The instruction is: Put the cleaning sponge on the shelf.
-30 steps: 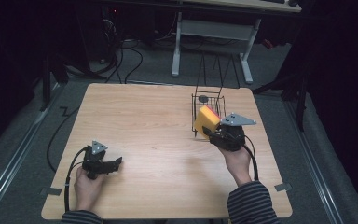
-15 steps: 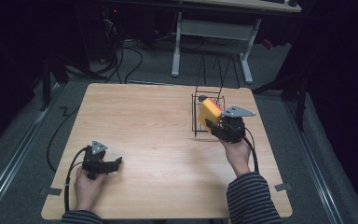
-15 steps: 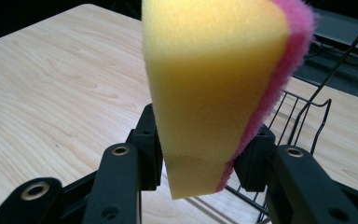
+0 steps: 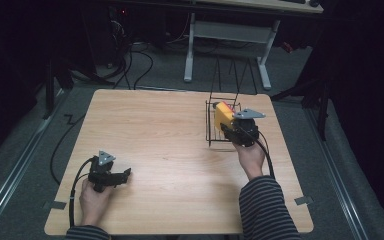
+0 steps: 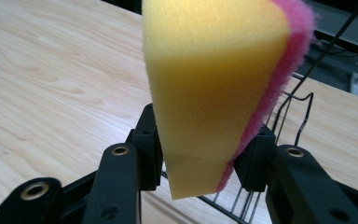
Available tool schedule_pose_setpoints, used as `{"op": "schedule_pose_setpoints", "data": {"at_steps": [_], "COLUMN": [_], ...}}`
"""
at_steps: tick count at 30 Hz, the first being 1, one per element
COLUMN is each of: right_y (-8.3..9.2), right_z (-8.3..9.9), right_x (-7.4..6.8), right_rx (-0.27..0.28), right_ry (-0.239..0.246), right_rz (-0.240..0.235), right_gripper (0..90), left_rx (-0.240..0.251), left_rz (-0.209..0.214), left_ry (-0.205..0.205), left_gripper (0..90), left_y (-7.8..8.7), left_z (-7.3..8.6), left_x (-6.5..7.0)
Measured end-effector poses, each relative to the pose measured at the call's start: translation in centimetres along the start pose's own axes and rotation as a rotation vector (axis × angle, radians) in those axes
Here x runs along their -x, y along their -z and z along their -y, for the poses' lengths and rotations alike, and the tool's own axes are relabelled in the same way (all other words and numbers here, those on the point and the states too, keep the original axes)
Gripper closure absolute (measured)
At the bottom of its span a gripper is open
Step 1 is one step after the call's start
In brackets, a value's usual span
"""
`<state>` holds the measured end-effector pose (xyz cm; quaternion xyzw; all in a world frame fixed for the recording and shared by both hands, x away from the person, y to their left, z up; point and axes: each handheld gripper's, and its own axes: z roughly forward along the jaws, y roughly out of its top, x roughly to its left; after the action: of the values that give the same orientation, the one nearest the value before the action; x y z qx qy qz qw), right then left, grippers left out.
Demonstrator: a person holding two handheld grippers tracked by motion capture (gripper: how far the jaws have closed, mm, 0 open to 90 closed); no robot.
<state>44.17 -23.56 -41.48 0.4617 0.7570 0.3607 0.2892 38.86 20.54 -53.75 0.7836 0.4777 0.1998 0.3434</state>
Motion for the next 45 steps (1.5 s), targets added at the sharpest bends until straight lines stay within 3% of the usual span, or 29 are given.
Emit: {"op": "schedule_pose_setpoints", "data": {"at_steps": [8,13,16,33,45], "right_y": [-1.8,-2.6,-3.3,-5.9,-6.2], "right_z": [0.5,0.8,1.0,2.1,2.3], "right_x": [0.8,0.9,0.9,1.6,1.5], "right_rx": [-0.031,-0.052,-0.079,-0.115,-0.129], "right_ry": [-0.056,-0.019,-0.021,-0.124,-0.121], "right_rz": [0.019,0.058,0.072,0.041,0.039], "right_gripper": [59.7,59.5,59.4,59.1,58.9], "left_rx": [-0.001,-0.001,0.000,-0.001,-0.001], "left_rz": [-0.001,0.000,0.000,-0.001,0.000], "left_ry": [-0.001,-0.001,0.000,-0.001,-0.001], "left_gripper": [16.0,16.0,16.0,16.0,16.0], "left_y": [0.0,0.0,0.0,0.0,0.0], "left_z": [0.0,0.0,0.0,0.0,0.0], "left_x": [0.0,0.0,0.0,0.0,0.0]}}
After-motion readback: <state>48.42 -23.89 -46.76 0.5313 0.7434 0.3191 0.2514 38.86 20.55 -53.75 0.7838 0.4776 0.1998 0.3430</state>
